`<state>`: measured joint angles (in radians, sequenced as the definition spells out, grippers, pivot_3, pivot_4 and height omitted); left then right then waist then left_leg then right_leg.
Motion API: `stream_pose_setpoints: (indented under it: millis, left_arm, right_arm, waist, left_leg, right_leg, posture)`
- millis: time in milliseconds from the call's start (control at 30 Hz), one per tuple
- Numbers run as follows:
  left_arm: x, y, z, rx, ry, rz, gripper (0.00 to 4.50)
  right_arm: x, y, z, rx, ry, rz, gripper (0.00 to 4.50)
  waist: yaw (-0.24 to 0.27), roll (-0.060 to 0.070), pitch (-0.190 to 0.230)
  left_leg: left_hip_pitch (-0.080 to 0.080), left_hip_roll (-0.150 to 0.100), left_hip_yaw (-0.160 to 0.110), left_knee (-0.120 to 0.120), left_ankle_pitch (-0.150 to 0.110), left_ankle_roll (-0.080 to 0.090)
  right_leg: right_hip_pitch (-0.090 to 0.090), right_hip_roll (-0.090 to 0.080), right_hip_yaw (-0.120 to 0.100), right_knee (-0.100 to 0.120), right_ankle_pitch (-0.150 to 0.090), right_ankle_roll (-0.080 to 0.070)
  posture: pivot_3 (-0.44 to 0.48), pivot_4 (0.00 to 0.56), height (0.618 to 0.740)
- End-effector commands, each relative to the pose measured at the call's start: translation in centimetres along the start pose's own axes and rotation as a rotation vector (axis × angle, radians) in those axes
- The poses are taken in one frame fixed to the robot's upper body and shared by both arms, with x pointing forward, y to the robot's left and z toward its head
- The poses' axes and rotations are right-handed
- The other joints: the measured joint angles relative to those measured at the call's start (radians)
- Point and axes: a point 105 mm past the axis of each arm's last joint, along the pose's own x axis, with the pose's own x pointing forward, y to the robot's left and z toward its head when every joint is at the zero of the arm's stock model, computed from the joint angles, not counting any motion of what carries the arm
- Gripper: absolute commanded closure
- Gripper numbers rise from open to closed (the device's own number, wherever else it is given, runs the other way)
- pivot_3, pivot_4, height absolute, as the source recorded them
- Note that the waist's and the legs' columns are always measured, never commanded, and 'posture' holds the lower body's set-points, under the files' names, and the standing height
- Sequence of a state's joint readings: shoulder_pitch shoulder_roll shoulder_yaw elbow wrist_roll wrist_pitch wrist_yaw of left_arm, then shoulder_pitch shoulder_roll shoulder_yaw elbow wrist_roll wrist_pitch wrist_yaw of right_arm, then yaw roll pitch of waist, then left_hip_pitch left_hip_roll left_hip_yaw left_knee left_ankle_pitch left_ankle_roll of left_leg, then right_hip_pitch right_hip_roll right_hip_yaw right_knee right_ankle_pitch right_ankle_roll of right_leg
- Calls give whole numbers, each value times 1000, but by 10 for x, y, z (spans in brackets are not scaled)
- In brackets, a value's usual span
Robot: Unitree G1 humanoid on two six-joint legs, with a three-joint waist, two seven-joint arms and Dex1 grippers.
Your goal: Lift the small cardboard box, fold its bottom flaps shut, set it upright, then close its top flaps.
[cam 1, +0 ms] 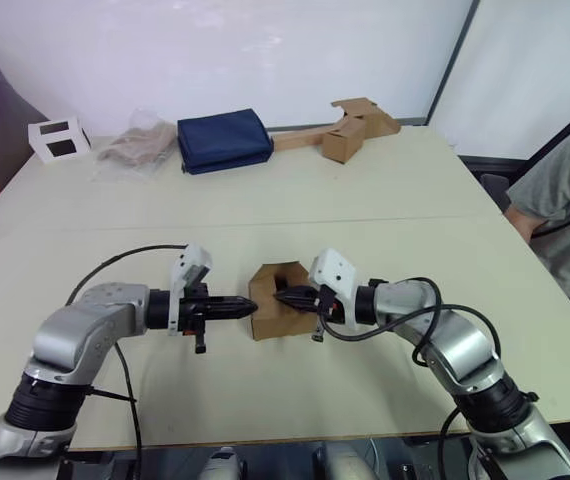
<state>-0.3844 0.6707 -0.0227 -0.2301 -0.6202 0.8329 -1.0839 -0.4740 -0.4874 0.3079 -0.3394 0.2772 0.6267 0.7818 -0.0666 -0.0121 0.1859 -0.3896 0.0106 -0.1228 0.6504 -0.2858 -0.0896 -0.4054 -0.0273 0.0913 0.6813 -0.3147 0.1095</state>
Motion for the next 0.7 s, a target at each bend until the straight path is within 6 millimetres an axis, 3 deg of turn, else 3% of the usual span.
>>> stream_pose_setpoints:
  millis: [33,300,433,533,600,700]
  left_arm:
    - [2,0,-1,22,-2,-3,4478]
    - [5,0,-5,26,10,-12,4478]
    - [6,1,-7,27,11,-16,4478]
    - [8,2,-6,28,8,-17,4478]
    - [10,2,-5,31,7,-21,4478]
    - [12,2,-5,34,3,-19,4478]
  right_arm:
    - [-3,0,12,-30,-47,-17,4500]
    - [-46,-2,63,70,-234,39,4500]
    - [-49,-15,77,56,-276,-23,4500]
    - [-38,-30,72,20,-231,-99,4500]
    - [-20,-48,46,-9,-97,-186,4500]
    - [-9,-52,19,-25,7,-197,4500]
  waist:
    - [0,0,0]
    - [8,0,0]
    - [11,0,0]
    - [11,0,0]
    - [9,0,0]
    - [16,0,0]
  left_leg:
    - [0,0,0,0,0,0]
    - [0,0,0,0,0,0]
    - [0,0,0,0,0,0]
    - [1,0,0,0,0,0]
    - [1,0,1,0,0,0]
    - [1,0,1,0,0,0]
  right_leg:
    - [0,0,0,0,0,0]
    - [0,0,0,0,0,0]
    - [1,0,0,0,0,0]
    - [1,0,0,0,0,0]
    - [1,0,0,0,0,0]
    - [1,0,0,0,0,0]
  posture:
    - [0,150,740]
    - [0,150,740]
    - [0,150,740]
    - [0,150,740]
    - [0,150,740]
    - [0,150,740]
